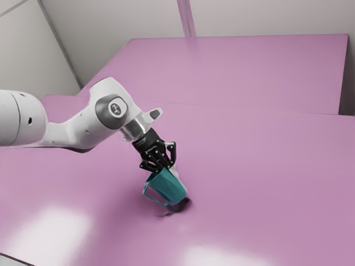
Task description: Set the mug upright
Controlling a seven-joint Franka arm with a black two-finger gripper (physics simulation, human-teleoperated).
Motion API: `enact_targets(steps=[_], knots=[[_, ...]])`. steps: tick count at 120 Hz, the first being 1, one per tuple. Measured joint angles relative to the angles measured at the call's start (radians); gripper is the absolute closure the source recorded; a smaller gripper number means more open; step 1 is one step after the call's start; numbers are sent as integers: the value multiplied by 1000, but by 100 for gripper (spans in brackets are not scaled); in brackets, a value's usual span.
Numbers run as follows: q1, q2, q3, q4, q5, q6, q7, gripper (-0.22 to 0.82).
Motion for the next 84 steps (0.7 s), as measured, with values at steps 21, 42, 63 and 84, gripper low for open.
enact_targets(steps=[21,42,63,84], knots=[[-7,-4,-2,69,245,12,-27,78],[-12,-31,4,69,462,27,-47,78],[0,-61,4,30,612,52,-58,78],[26,-71,5,-2,699,89,-62,79]])
